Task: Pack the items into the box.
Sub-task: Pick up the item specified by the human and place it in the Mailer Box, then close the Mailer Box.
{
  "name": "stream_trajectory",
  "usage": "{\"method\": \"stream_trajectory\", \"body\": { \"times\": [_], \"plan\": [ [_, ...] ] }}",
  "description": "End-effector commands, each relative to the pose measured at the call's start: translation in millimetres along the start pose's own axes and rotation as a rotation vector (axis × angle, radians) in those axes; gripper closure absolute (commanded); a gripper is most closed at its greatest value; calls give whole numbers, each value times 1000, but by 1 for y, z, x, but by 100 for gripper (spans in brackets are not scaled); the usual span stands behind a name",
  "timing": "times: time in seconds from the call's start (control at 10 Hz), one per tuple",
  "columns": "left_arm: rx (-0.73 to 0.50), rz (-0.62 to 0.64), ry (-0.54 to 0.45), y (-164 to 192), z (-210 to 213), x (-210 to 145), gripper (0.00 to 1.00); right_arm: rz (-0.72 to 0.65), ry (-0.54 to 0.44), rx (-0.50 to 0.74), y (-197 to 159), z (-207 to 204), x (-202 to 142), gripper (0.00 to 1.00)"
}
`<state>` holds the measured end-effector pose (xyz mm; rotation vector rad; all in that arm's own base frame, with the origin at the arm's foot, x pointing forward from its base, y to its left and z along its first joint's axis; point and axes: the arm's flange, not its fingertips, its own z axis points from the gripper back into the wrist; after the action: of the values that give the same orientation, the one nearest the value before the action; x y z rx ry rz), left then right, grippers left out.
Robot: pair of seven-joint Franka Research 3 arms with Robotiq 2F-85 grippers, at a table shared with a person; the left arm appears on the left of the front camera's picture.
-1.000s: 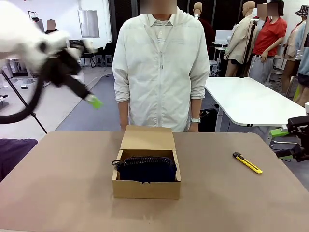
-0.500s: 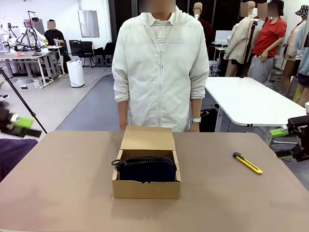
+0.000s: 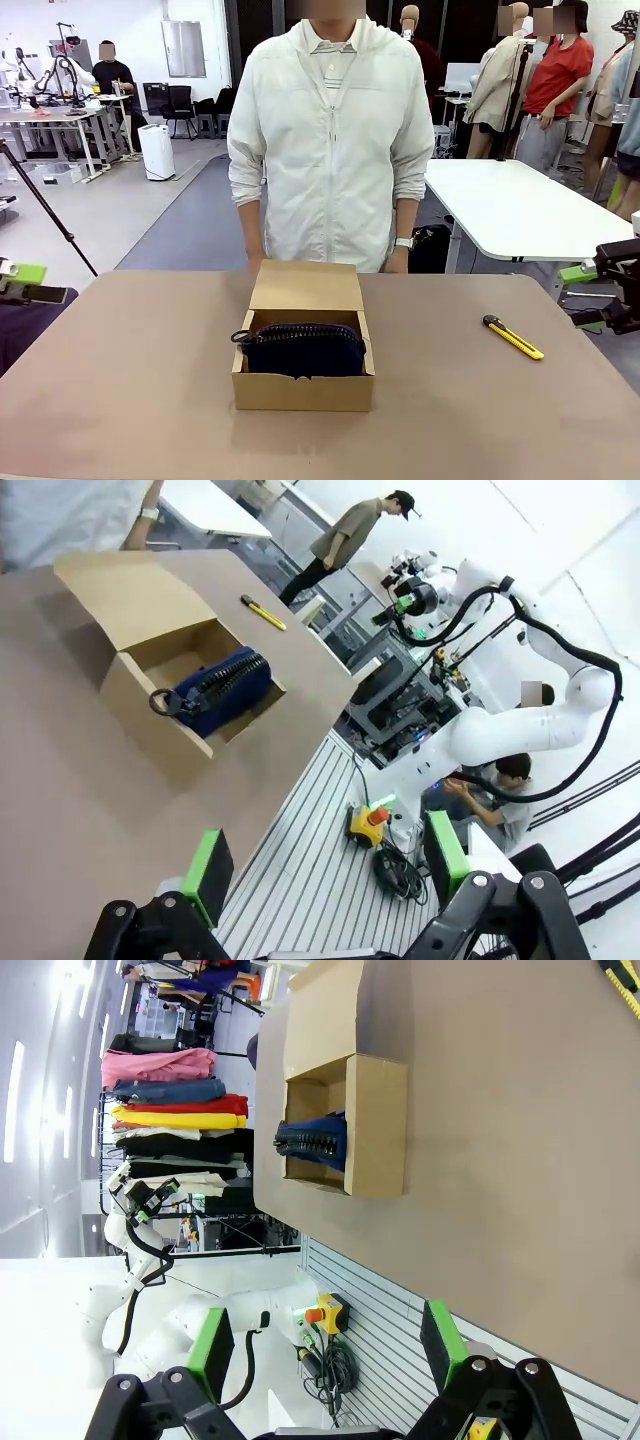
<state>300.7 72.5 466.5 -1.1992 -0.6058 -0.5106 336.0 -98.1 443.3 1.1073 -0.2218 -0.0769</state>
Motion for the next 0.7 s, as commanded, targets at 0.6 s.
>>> {"method": "stream_trajectory", "body": {
  "times": [0.6],
  "plan": [
    [-13, -1, -7, -8, -3, 3, 0, -8, 12, -6, 3, 4, 0, 0]
  ]
}}
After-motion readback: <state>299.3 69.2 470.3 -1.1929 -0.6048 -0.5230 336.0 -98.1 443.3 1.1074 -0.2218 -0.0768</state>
